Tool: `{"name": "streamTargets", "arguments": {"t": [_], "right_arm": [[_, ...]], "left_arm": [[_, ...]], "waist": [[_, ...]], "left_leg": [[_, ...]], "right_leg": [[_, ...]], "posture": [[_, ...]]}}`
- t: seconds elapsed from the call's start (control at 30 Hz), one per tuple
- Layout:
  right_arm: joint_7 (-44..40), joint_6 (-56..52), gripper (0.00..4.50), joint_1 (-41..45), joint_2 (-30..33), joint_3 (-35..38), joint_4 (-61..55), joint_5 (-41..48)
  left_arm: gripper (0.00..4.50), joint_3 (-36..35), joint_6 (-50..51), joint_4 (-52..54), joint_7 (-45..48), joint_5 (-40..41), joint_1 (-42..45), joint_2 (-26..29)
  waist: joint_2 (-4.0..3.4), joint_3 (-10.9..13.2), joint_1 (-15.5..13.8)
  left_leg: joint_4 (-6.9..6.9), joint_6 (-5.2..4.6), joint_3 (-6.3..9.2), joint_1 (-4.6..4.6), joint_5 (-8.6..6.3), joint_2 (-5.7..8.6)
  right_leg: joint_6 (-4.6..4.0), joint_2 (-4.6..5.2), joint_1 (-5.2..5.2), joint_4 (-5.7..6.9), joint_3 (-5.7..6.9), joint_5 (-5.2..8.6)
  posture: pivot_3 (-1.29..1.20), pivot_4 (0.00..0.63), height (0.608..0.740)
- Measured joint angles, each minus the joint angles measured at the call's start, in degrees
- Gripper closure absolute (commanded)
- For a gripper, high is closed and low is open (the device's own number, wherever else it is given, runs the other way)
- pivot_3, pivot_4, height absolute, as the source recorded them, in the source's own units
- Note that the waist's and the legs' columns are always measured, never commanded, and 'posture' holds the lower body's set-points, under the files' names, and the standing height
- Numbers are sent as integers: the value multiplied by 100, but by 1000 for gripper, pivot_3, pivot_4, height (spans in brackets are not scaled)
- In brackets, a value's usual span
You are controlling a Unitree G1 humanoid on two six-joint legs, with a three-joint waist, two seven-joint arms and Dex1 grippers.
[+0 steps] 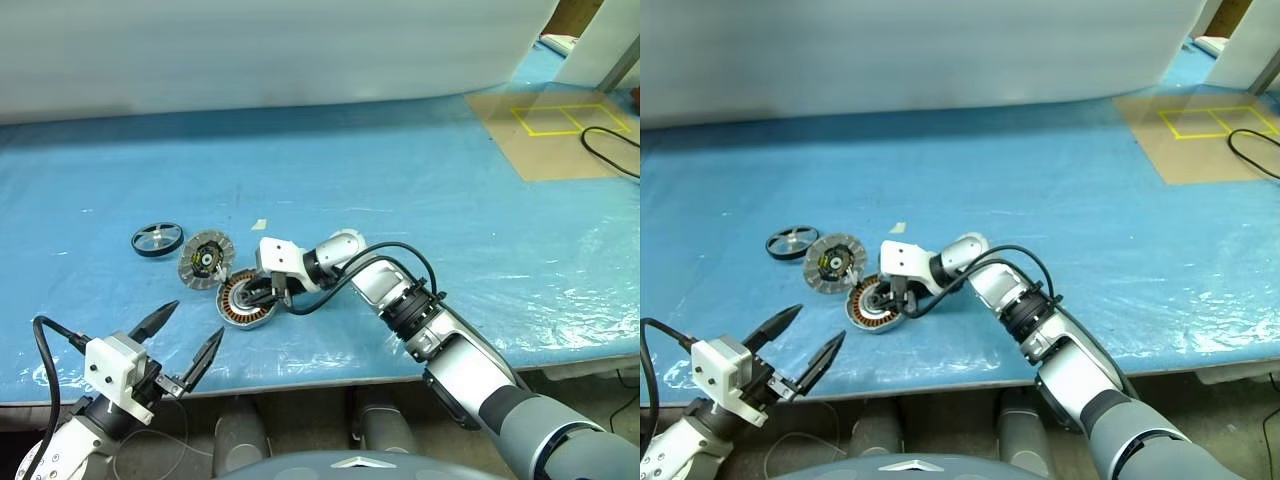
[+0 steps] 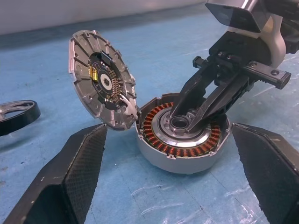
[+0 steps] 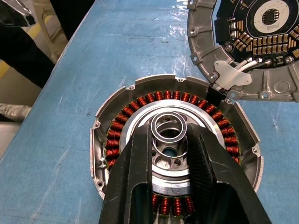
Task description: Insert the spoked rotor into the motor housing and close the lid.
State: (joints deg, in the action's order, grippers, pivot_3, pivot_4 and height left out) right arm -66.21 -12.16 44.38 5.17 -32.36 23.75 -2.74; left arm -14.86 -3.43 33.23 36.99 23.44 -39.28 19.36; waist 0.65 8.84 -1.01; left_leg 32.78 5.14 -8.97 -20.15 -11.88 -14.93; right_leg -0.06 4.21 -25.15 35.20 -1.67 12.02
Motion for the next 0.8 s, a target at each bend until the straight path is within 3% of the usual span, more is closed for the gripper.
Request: {"name": "streamTargets", "arguments": {"t": [0.37, 0.8], "right_arm": [[-40, 40, 3844, 48, 53, 4, -1, -82], [-52, 41, 3844, 46, 92, 7, -7, -84]], "left_arm": [[0, 324, -524, -790, 30, -225, -114, -338], [0, 650, -609, -910, -125, -452, 209, -367]], "waist": [[1, 0, -4], [1, -1, -6]], "left_leg": [[1, 0, 0, 5, 0, 0], [3, 0, 0, 7, 0, 0]], "right_leg": [[0, 1, 4, 2, 0, 0], [-1, 1, 4, 7, 0, 0]], "posture": [[0, 150, 740], [0, 150, 740]]}}
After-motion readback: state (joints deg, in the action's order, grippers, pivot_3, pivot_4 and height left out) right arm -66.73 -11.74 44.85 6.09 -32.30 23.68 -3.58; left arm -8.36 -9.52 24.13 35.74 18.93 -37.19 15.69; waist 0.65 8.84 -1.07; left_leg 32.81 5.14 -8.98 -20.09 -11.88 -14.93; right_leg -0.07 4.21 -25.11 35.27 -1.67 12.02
